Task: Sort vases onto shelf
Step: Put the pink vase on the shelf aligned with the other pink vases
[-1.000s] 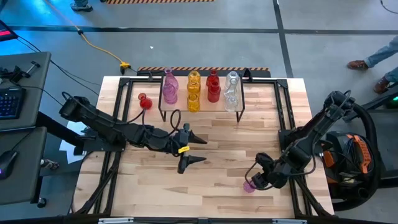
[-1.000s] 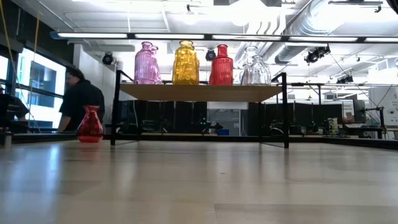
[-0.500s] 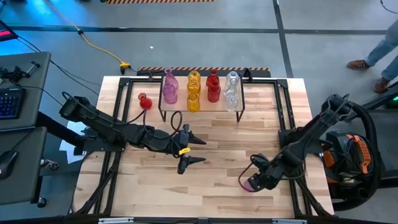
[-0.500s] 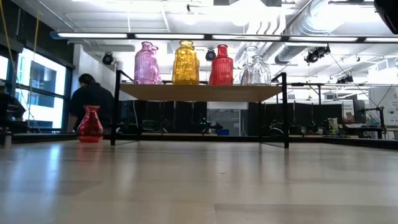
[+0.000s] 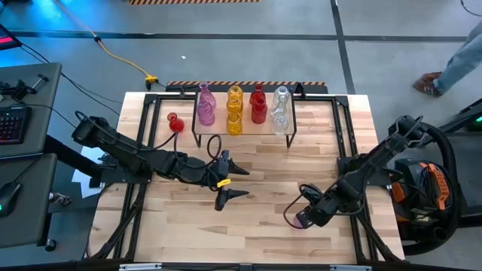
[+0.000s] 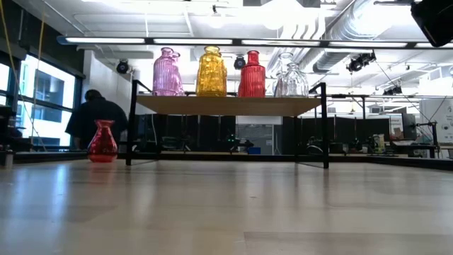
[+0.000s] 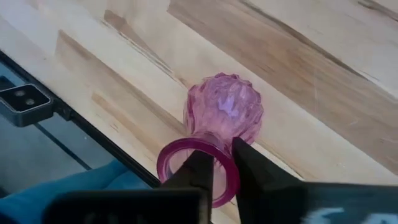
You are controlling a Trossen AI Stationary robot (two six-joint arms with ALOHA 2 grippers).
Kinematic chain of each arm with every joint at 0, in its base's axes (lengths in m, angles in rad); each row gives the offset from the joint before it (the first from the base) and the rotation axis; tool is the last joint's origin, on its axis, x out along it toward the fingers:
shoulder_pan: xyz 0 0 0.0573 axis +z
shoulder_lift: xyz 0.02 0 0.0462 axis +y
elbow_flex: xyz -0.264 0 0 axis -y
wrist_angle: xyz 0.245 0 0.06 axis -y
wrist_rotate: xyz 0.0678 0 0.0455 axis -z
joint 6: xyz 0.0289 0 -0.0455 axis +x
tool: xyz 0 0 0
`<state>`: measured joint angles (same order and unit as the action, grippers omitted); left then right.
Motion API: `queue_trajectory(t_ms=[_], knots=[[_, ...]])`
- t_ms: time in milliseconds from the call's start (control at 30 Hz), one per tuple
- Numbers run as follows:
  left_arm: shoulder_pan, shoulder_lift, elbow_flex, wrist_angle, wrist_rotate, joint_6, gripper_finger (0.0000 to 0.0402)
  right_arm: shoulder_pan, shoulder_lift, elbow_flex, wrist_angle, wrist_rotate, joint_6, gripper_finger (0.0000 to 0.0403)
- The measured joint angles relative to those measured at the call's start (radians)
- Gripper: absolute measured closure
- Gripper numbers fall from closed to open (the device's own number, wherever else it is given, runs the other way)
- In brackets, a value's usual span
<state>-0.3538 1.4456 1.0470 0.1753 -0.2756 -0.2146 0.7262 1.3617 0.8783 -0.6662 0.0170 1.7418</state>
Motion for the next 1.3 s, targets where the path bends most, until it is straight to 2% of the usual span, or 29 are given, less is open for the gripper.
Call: queue_trajectory(t_ms=[67,200,367,567,867,1167,1300], knots=[[0.0,0.0,0.0,0.0,0.0,0.0,0.0108,-0.007,0.0,0.0,0.005,0.0,-0.018,0.0393],[0.002,0.0,0.0,-0.005,0.0,0.0,0.0108,-0.026,0.0,0.0,0.015,-0.021,-0.039,0.0385],[0.011,0.0,0.0,-0.018,0.0,-0.017,0.0108,-0.063,-0.001,0.046,0.001,-0.053,-0.132,0.0398],[0.015,0.0,0.0,-0.023,0.002,-0.019,0.0108,-0.156,-0.002,0.223,-0.104,-0.053,-0.348,0.0398],[0.02,0.025,0.0,0.031,0.004,-0.081,0.0108,-0.364,-0.001,0.528,-0.307,-0.055,-0.703,0.04],[0.035,0.097,0.0,0.123,0.012,-0.149,0.0108,-0.479,0.107,0.675,-0.32,-0.219,-0.879,0.04],[0.041,0.119,0.0,0.118,0.115,-0.186,0.0108,-0.486,0.189,0.736,-0.328,-0.26,-0.956,0.04]])
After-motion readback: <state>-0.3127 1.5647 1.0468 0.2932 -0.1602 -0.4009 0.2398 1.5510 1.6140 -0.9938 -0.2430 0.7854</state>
